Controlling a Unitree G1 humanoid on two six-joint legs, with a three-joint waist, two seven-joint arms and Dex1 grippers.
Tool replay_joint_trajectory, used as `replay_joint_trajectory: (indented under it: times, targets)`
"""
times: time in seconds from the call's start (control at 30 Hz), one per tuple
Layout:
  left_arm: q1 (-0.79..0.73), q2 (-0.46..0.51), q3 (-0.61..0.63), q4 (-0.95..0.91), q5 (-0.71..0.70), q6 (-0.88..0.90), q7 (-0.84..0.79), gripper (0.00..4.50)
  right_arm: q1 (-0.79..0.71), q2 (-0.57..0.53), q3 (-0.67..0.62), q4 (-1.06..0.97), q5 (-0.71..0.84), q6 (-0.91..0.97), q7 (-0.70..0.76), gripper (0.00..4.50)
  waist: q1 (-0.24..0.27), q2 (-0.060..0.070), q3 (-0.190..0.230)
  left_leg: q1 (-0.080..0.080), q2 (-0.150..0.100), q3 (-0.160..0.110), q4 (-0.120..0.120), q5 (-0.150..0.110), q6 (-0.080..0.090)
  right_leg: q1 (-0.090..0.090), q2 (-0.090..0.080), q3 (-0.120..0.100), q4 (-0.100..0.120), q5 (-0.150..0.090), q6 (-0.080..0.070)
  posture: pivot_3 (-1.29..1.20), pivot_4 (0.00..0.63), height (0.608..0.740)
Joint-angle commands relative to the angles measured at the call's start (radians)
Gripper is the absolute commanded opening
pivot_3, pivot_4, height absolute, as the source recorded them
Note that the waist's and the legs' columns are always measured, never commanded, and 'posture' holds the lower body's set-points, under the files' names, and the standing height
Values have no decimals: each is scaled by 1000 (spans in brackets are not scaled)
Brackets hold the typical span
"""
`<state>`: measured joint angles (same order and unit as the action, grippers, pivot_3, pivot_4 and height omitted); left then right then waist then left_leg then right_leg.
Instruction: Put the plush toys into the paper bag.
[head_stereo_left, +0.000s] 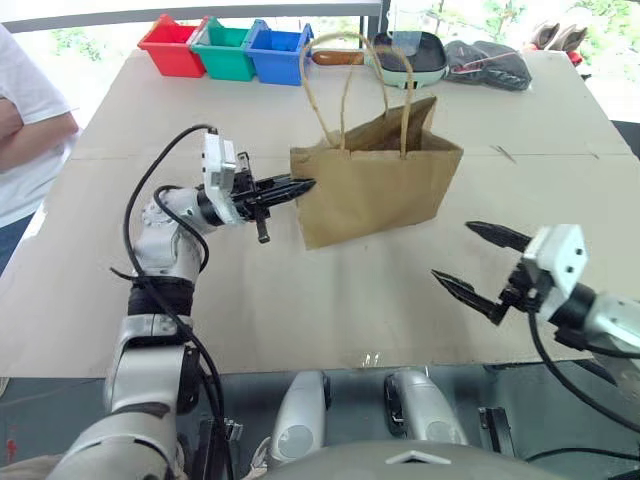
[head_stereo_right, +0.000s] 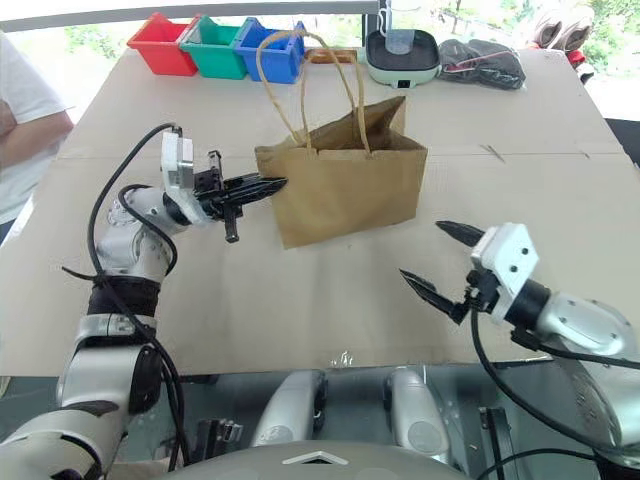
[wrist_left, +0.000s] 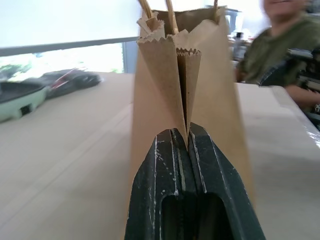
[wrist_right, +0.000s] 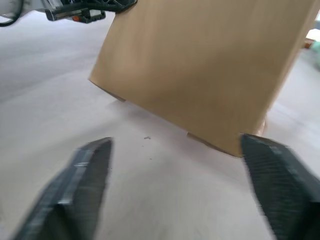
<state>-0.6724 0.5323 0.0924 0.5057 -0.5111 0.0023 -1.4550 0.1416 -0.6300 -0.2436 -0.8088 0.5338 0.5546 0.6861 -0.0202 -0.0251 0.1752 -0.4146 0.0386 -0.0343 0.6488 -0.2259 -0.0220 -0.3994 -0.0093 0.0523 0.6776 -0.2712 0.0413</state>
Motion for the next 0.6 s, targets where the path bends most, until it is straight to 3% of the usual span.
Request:
replay_joint_trajectory:
  times: [0.03,0.2,0.3,0.47,0.53,0.6]
  targets:
    - [-110,9,-44,228,67,-145,-147,0,69,-27,-161,-78,55,-3,-7,4464,4,0,0,-1,0,-1,0,0,0,0,0,-1,0,0,0,0,150,740]
    - [-165,0,-91,369,104,-238,-159,0,71,-69,-217,-56,120,7,16,4464,3,0,0,-1,0,-1,1,0,0,0,0,0,0,0,0,0,150,740]
    - [-170,5,-90,381,94,-257,-159,1053,65,-112,-218,-16,137,3,60,4500,3,0,0,-1,0,-1,1,0,0,0,0,0,0,0,0,0,150,740]
    - [-129,14,-37,267,74,-183,-134,3410,58,-140,-225,32,152,-15,89,4500,4,-1,0,-1,0,-1,1,0,0,0,0,0,0,0,0,0,150,740]
    - [-39,61,-7,104,42,-47,-75,4424,58,-153,-228,49,154,-21,109,4500,1,0,0,-1,0,-1,1,0,0,0,0,0,0,0,0,0,150,740]
    - [134,125,58,-137,-14,116,31,4424,66,-164,-241,75,145,-32,133,4500,-19,0,0,0,1,0,0,0,0,0,0,1,0,0,0,0,150,740]
